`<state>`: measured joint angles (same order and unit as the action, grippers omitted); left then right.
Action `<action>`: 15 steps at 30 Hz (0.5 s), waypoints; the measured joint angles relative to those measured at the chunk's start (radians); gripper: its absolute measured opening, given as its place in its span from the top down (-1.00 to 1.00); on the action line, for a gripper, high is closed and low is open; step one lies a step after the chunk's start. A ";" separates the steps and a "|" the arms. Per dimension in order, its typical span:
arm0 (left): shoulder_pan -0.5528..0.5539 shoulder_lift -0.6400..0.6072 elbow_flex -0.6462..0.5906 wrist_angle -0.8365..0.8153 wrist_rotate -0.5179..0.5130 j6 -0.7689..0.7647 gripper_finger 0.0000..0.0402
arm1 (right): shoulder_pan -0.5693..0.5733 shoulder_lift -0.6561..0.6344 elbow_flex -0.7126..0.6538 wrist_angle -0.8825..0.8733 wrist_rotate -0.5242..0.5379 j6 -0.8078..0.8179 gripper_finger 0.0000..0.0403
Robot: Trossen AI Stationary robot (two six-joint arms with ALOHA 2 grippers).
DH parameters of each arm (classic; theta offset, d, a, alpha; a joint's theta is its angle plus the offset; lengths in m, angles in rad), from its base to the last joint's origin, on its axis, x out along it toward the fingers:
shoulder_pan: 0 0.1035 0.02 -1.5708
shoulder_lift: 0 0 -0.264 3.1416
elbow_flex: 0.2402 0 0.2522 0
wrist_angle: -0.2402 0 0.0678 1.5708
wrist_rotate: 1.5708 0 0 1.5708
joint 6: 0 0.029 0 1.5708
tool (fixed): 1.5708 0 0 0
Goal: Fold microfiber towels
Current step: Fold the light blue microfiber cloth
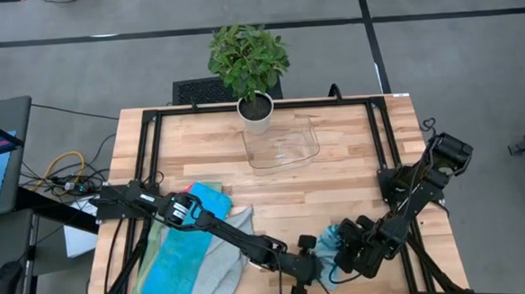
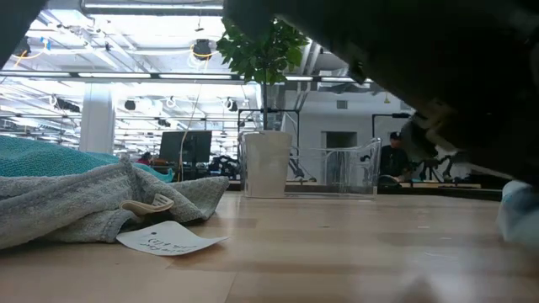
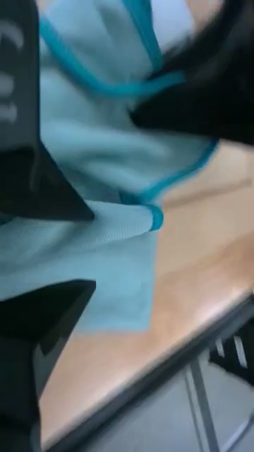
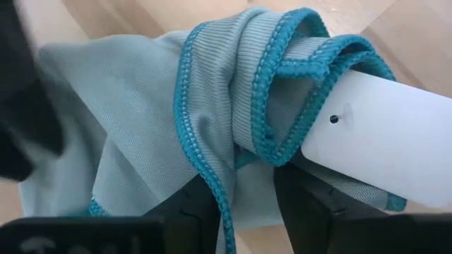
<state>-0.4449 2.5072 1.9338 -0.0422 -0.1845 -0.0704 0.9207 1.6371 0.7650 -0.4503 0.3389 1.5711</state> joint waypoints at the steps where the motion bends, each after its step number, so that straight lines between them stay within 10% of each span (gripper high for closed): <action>1: 0.006 0.000 0.006 -0.001 -0.001 -0.003 0.22 | 0.000 0.000 0.000 0.002 0.000 -0.001 0.25; 15: 0.023 -0.006 0.074 -0.149 0.283 -0.161 -0.07 | 0.001 0.001 0.000 0.008 0.010 -0.008 0.31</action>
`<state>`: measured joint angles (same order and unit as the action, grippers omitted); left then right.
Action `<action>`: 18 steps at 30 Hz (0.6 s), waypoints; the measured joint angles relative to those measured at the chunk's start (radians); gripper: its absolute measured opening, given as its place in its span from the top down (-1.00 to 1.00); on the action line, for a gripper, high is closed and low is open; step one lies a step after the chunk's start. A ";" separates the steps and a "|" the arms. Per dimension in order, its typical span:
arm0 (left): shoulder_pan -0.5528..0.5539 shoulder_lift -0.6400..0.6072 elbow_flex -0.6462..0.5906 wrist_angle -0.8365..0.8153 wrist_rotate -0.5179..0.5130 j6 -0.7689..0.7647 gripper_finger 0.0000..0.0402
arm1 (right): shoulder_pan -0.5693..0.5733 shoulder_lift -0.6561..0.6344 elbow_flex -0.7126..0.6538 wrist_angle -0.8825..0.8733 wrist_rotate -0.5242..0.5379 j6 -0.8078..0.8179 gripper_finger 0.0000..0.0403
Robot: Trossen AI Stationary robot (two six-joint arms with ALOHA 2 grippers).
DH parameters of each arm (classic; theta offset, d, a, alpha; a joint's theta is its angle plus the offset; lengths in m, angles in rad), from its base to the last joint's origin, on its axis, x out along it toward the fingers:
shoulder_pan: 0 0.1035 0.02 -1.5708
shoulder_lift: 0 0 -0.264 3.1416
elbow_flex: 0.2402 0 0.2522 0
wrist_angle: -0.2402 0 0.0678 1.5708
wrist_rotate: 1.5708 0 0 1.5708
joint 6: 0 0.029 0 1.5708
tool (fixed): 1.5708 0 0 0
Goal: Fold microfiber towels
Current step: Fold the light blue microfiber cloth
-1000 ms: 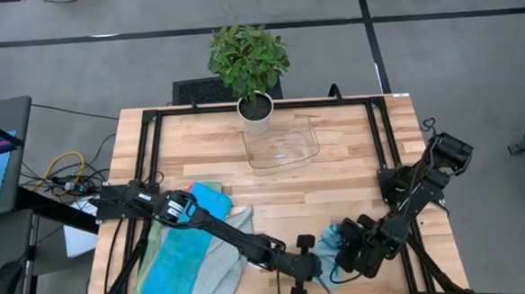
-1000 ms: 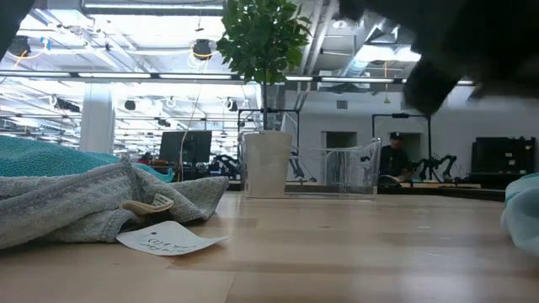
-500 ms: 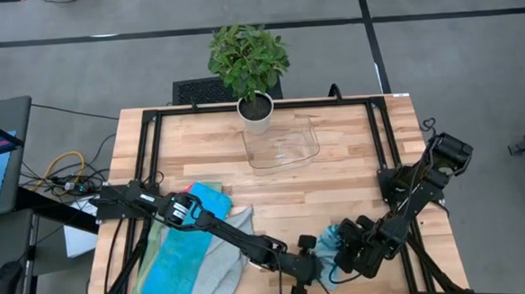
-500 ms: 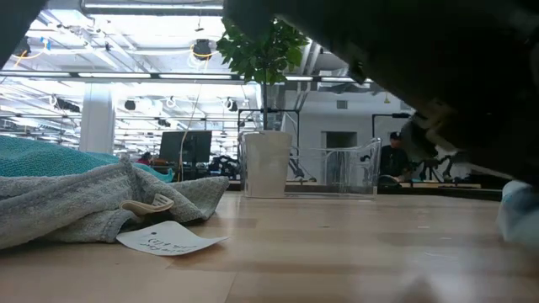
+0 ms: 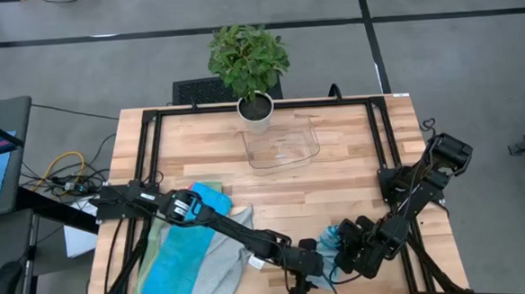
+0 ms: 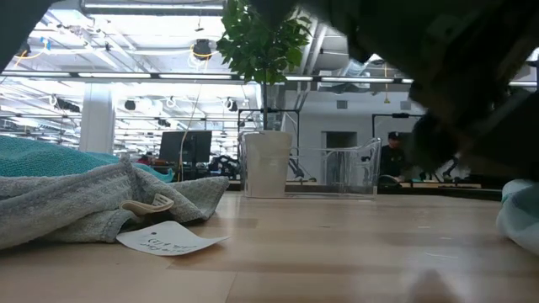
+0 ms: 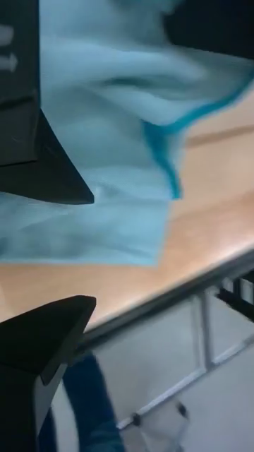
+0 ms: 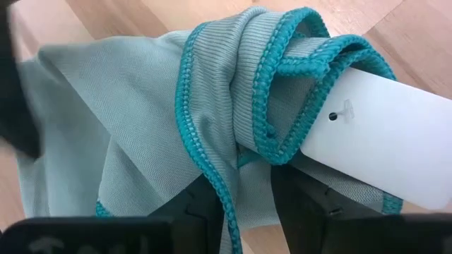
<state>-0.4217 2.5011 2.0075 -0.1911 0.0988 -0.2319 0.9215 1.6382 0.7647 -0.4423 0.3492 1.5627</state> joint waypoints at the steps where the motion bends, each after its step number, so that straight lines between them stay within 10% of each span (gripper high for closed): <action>1: 0.002 0.000 0.011 -0.015 -0.008 0.008 -0.07 | 0.000 0.000 0.000 0.000 0.002 0.000 0.31; 6: 0.002 -0.005 0.026 -0.016 -0.161 0.082 -0.07 | 0.000 0.001 0.000 0.004 0.009 0.000 0.33; 18: 0.001 0.037 0.021 0.027 -0.149 0.121 -0.07 | 0.000 0.001 0.000 0.006 0.013 0.000 0.34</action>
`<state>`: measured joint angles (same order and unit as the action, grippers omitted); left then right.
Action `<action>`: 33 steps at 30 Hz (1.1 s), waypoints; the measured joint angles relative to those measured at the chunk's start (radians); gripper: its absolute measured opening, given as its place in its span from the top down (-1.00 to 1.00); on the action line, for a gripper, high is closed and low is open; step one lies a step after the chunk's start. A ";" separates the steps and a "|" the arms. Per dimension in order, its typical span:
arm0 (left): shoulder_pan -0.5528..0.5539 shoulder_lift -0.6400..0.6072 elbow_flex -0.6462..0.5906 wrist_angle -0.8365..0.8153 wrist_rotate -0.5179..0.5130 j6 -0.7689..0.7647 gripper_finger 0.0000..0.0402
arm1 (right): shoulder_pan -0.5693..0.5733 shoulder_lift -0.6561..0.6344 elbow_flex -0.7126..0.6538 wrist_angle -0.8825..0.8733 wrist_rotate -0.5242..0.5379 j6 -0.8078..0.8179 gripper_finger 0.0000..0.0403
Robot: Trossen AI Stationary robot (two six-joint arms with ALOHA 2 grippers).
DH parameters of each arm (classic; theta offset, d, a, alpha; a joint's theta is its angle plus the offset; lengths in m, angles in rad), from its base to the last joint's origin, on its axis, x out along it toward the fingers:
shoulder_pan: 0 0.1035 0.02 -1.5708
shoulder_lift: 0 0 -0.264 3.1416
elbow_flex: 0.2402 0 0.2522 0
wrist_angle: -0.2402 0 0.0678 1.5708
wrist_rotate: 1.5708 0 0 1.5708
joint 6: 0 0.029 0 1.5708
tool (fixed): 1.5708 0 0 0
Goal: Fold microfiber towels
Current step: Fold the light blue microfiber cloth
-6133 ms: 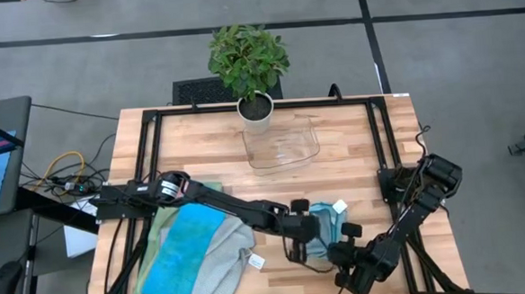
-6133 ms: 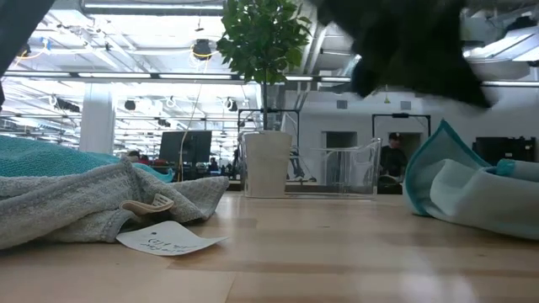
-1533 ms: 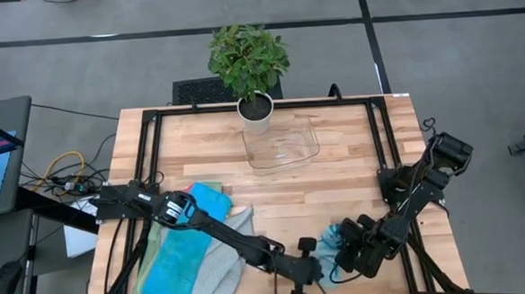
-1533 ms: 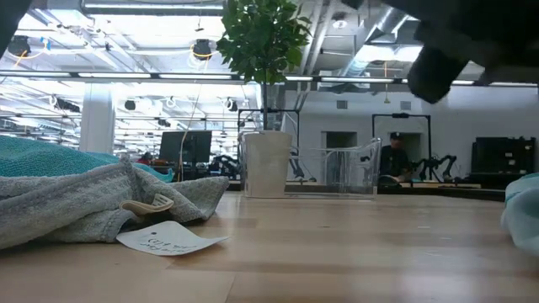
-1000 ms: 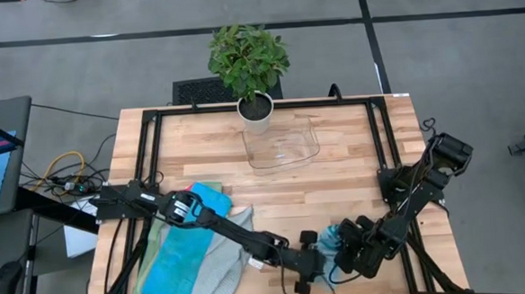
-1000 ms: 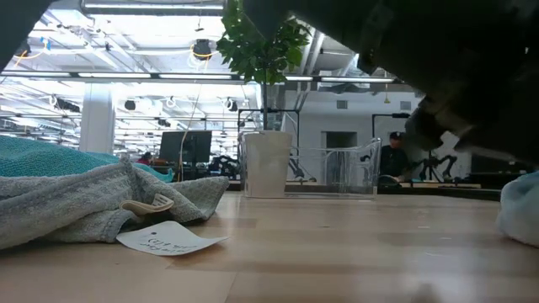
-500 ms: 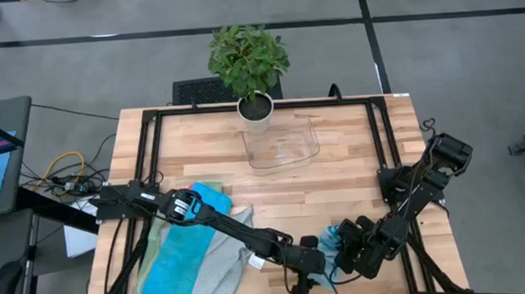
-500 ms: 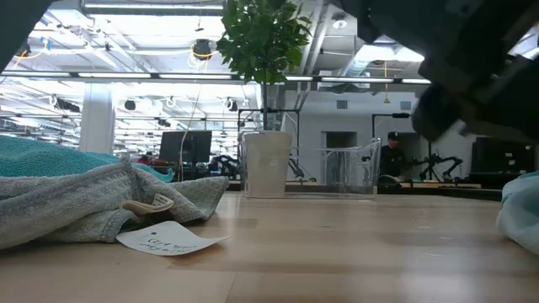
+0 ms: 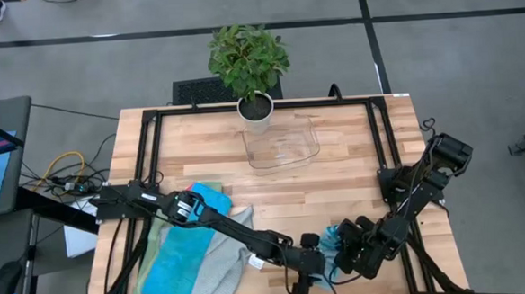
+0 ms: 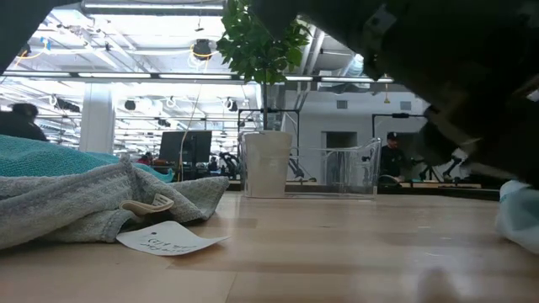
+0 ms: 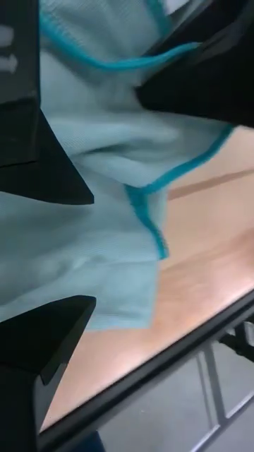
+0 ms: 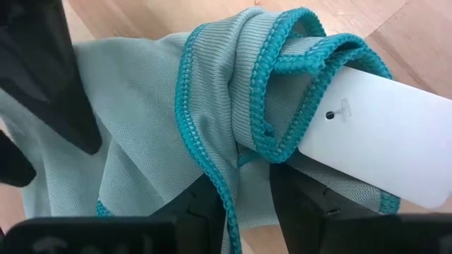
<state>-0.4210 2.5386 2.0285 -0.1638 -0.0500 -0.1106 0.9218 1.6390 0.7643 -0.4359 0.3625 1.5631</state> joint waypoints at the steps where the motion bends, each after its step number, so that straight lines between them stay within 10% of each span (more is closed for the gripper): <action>1: 0.000 0.001 0.003 0.011 -0.012 -0.006 -0.07 | 0.000 0.000 0.000 0.000 0.001 0.000 0.34; 9: 0.013 0.005 0.002 -0.001 -0.028 -0.020 0.01 | 0.000 0.000 0.000 0.001 0.003 0.000 0.34; 24: 0.011 0.020 0.033 -0.067 0.103 -0.081 0.95 | -0.001 0.002 0.000 0.000 0.008 -0.002 0.36; 33: -0.019 -0.022 0.178 -0.218 0.099 -0.024 0.93 | -0.018 0.002 -0.003 -0.002 0.009 -0.001 0.40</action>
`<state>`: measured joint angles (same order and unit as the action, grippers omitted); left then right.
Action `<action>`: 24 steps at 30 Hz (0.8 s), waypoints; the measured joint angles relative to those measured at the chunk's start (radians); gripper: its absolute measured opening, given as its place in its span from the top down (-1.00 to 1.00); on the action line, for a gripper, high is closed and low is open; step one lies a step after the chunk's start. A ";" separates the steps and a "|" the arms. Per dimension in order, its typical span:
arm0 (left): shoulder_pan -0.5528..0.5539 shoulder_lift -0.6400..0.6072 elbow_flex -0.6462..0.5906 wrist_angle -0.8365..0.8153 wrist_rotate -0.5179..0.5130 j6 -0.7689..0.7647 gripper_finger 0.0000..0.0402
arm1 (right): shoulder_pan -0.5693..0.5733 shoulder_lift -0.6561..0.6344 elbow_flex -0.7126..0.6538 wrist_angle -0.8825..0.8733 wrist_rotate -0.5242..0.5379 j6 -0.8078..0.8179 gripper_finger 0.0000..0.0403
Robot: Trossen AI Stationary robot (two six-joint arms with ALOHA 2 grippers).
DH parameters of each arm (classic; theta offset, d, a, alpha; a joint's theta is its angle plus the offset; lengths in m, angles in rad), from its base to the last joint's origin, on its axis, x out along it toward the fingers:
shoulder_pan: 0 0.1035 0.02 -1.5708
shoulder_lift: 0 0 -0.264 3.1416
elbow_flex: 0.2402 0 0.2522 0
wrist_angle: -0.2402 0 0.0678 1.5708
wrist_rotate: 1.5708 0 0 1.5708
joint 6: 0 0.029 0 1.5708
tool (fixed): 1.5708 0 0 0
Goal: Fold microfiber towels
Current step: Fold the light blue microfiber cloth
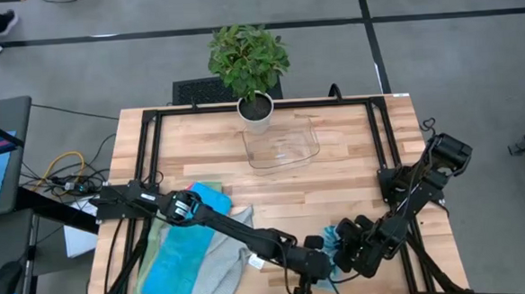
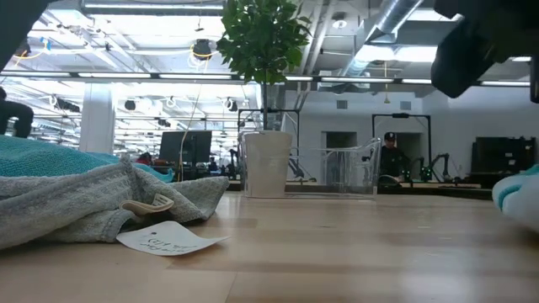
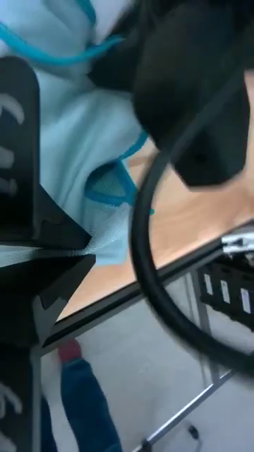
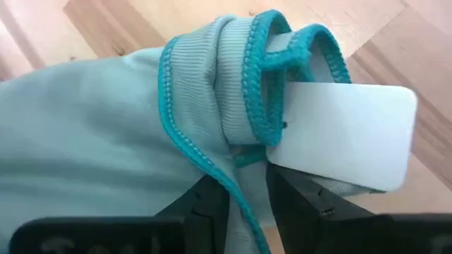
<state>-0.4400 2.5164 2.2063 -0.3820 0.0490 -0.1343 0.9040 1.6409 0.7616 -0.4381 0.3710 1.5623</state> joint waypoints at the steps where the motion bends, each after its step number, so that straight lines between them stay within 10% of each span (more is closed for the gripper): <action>1: -0.008 0.000 0.000 -0.005 -0.002 0.006 0.94 | -0.003 0.000 0.000 0.000 0.001 0.000 0.40; 16: -0.026 0.007 -0.174 0.247 0.087 -0.042 0.94 | -0.038 0.000 0.000 0.005 -0.002 0.006 0.40; 24: -0.020 0.006 -0.194 0.269 0.140 -0.036 0.58 | -0.047 -0.041 -0.003 0.004 -0.025 0.008 0.23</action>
<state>-0.4599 2.5229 2.0121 -0.1127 0.1894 -0.1704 0.8569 1.5998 0.7582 -0.4337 0.3459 1.5700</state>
